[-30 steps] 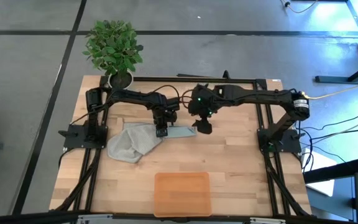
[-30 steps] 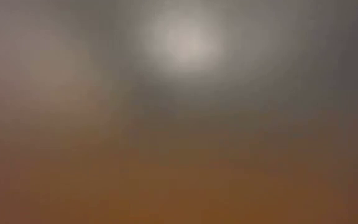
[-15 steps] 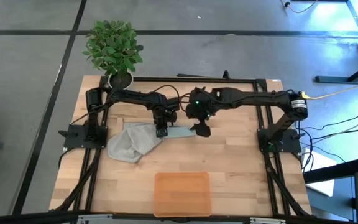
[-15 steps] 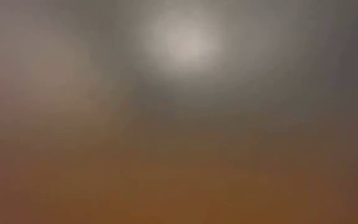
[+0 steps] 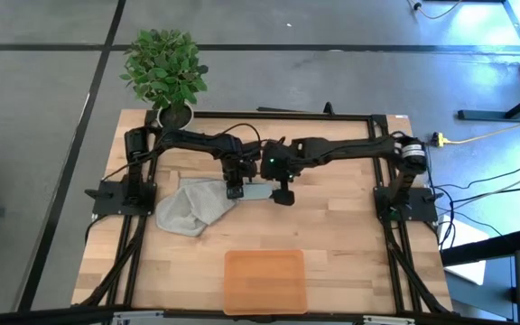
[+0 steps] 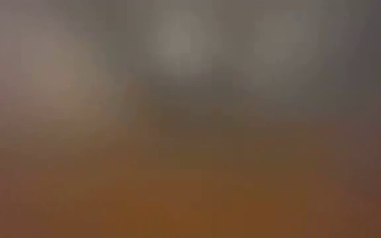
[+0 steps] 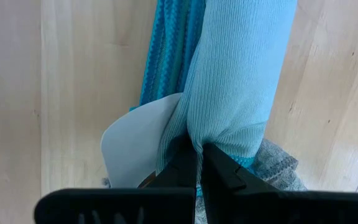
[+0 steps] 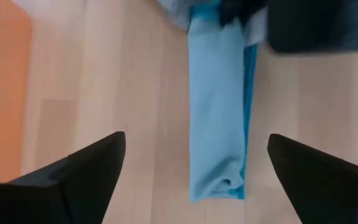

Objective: Roll microfiber towels into tight, uniform cylinder then place into a basket
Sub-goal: Roll the blue towel, then put the rolled blue towel into the orange bin

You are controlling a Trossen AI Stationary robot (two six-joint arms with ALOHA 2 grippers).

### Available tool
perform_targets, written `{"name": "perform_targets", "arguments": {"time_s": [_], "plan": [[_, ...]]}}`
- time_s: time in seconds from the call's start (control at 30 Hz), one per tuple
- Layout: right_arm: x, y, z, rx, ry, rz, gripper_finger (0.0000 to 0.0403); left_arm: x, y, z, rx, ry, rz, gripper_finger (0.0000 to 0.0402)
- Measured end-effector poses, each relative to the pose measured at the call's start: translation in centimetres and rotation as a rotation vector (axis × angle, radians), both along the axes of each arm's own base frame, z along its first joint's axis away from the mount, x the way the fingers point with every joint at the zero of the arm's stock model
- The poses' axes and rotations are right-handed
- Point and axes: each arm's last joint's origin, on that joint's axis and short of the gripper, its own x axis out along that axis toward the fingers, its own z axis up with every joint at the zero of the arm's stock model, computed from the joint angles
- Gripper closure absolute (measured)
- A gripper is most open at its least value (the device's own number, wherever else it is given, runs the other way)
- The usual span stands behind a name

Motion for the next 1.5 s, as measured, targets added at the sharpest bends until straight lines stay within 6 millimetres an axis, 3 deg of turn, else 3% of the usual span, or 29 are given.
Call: {"name": "perform_targets", "arguments": {"time_s": [0.47,1.03,1.5], "plan": [[2.0,-0.3,-4.8,-0.017,0.057,0.049,0.0004,0.0,0.0,0.0,0.0,0.0,0.0,0.0401],[3.3,-0.6,-9.3,-0.083,0.104,0.083,0.0004,0.0,0.0,0.0,-0.002,-0.005,0.0,0.0401],[3.4,-0.7,-9.6,-0.092,0.114,0.078,0.0004,0.0,0.0,0.0,-0.003,-0.005,0.0,0.0401]]}}
